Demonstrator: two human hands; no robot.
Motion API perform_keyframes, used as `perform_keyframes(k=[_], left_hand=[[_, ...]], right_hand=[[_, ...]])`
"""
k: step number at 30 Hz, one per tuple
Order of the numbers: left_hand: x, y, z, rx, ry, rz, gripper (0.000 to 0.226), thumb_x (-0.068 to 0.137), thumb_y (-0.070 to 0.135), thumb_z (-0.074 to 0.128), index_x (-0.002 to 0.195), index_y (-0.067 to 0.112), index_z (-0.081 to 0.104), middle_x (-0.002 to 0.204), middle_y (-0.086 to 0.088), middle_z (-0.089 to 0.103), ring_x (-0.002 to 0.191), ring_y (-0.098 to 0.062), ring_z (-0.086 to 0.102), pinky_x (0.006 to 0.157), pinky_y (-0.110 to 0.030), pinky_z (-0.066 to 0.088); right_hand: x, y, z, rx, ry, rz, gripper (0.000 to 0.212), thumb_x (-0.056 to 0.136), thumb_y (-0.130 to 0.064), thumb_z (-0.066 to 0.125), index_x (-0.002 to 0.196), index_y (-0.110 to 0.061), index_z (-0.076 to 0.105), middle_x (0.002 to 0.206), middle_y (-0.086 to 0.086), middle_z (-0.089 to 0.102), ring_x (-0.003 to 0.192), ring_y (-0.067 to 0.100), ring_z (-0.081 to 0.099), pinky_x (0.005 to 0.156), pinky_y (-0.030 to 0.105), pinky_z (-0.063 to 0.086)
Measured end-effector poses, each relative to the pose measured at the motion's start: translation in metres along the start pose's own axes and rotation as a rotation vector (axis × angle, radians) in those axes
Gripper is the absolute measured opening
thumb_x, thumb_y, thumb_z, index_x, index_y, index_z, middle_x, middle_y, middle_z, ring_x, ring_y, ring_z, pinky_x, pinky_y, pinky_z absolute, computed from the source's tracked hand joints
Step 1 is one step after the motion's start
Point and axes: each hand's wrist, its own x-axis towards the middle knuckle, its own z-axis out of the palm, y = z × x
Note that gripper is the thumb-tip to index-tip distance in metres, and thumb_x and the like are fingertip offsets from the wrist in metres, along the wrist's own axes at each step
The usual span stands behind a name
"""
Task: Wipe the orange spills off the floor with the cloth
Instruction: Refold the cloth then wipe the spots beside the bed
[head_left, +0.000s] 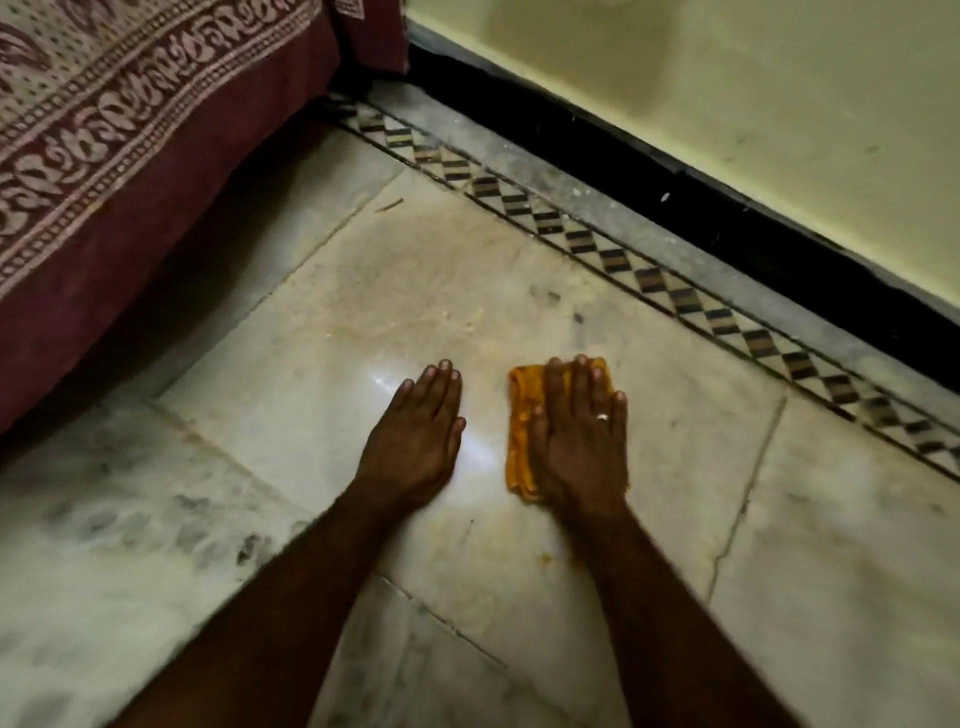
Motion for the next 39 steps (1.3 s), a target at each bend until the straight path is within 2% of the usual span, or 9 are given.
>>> perform_keyframes(k=[4,6,11,17,20,23,29,34,39], left_hand=[[-0.003,0.009,0.006,0.007,0.021,-0.055,0.059,0.104,0.032,0.025,0.155,0.004,0.03,0.163,-0.014,0.028,0.151,-0.026,0.027,0.123,-0.042,0.016],[-0.002,0.009,0.006,0.016,0.034,-0.051,0.059,0.104,0.032,0.025,0.155,0.003,0.03,0.162,-0.015,0.029,0.151,-0.027,0.028,0.123,-0.043,0.016],[-0.003,0.006,0.005,0.018,0.046,-0.024,0.058,0.104,0.032,0.027,0.154,0.003,0.034,0.161,-0.015,0.032,0.15,-0.027,0.029,0.123,-0.045,0.02],[-0.004,0.007,0.004,0.026,0.022,-0.043,0.059,0.104,0.032,0.025,0.155,0.003,0.03,0.163,-0.014,0.029,0.151,-0.026,0.027,0.124,-0.044,0.016],[-0.004,0.008,0.008,0.028,0.027,-0.062,0.06,0.104,0.032,0.022,0.157,0.004,0.025,0.164,-0.013,0.024,0.153,-0.025,0.022,0.125,-0.044,0.013],[-0.004,0.009,0.01,0.038,0.048,-0.044,0.06,0.104,0.032,0.022,0.157,0.004,0.023,0.165,-0.013,0.022,0.154,-0.024,0.019,0.125,-0.044,0.013],[-0.002,0.004,0.01,0.034,0.079,-0.04,0.06,0.104,0.032,0.025,0.153,0.0,0.032,0.161,-0.016,0.03,0.15,-0.028,0.028,0.124,-0.045,0.016],[-0.004,0.006,0.006,0.03,0.067,-0.039,0.059,0.104,0.032,0.023,0.155,0.002,0.031,0.162,-0.016,0.03,0.15,-0.028,0.028,0.124,-0.046,0.017],[-0.004,0.006,0.005,0.017,0.058,-0.034,0.06,0.103,0.032,0.023,0.154,0.0,0.031,0.161,-0.017,0.03,0.15,-0.03,0.029,0.124,-0.045,0.014]], right_hand=[[-0.076,0.015,-0.002,-0.021,0.055,0.201,0.065,0.103,-0.039,0.026,0.162,-0.013,0.023,0.166,0.02,0.026,0.154,0.038,0.025,0.124,0.054,0.016],[-0.101,-0.011,0.005,-0.006,0.05,0.166,0.065,0.103,-0.037,0.031,0.161,-0.009,0.025,0.164,0.023,0.028,0.152,0.042,0.029,0.123,0.056,0.017],[-0.034,-0.039,0.002,0.04,0.026,-0.005,0.066,0.103,-0.044,0.024,0.163,-0.015,0.022,0.168,0.019,0.021,0.156,0.036,0.019,0.126,0.05,0.005],[-0.017,0.052,-0.017,0.044,-0.092,0.214,0.068,0.103,-0.052,0.006,0.164,-0.024,-0.004,0.172,0.01,-0.003,0.159,0.027,-0.007,0.128,0.05,-0.006],[-0.074,0.06,-0.012,0.014,-0.075,0.326,0.068,0.104,-0.05,0.004,0.164,-0.019,-0.005,0.171,0.015,0.0,0.158,0.033,0.0,0.128,0.053,0.003],[-0.104,0.01,0.004,0.024,-0.005,0.216,0.067,0.105,-0.044,0.023,0.163,-0.013,0.012,0.168,0.019,0.013,0.155,0.04,0.017,0.124,0.054,0.01],[0.019,-0.059,0.0,0.1,-0.026,-0.086,0.062,0.106,-0.049,0.021,0.164,-0.032,0.009,0.172,0.007,0.005,0.159,0.028,-0.001,0.128,0.048,-0.005],[0.059,-0.001,-0.016,0.096,-0.071,0.063,0.062,0.106,-0.051,0.016,0.164,-0.032,0.002,0.173,0.005,0.0,0.159,0.025,-0.005,0.126,0.049,-0.012],[0.005,0.1,-0.03,0.086,-0.09,0.291,0.063,0.105,-0.055,0.007,0.163,-0.034,-0.008,0.172,0.006,-0.009,0.158,0.024,-0.011,0.127,0.051,-0.007]])
